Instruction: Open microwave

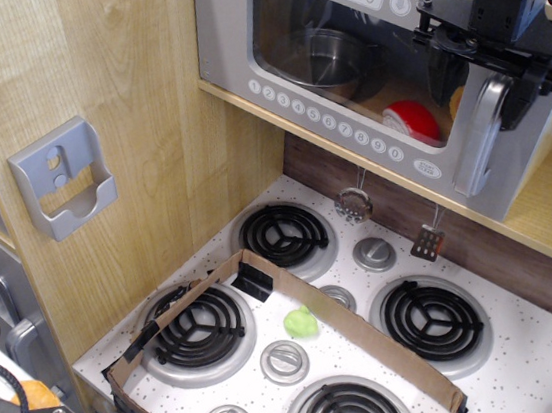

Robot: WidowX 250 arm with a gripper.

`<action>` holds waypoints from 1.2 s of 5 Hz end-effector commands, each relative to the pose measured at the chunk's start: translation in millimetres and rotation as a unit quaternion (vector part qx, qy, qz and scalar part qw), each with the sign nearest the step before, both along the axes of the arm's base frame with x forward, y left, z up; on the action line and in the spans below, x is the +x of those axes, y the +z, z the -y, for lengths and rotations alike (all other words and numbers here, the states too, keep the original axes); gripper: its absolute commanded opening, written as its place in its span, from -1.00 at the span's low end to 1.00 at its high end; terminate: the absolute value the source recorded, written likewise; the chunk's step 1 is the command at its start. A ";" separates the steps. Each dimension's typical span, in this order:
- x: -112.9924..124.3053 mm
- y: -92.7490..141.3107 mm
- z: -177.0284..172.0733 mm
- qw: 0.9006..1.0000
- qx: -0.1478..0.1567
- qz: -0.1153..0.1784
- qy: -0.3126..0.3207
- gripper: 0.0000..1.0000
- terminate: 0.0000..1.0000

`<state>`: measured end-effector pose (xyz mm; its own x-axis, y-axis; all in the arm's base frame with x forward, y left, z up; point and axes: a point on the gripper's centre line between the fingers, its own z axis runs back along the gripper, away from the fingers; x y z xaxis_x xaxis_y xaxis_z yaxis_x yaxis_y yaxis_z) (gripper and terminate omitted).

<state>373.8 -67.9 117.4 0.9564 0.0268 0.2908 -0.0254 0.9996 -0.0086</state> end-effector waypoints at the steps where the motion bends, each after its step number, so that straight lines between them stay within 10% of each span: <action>1: -11.1 9.6 4.0 0.999 -0.011 0.029 0.037 -1.00 -1.00; 3: -45.7 7.7 5.3 0.996 -0.010 0.034 0.080 -1.00 -1.00; 4: -68.3 12.7 7.8 0.993 -0.012 0.026 0.111 1.00 -1.00; 6: -91.2 9.6 52.1 0.978 -0.012 0.032 0.205 1.00 -1.00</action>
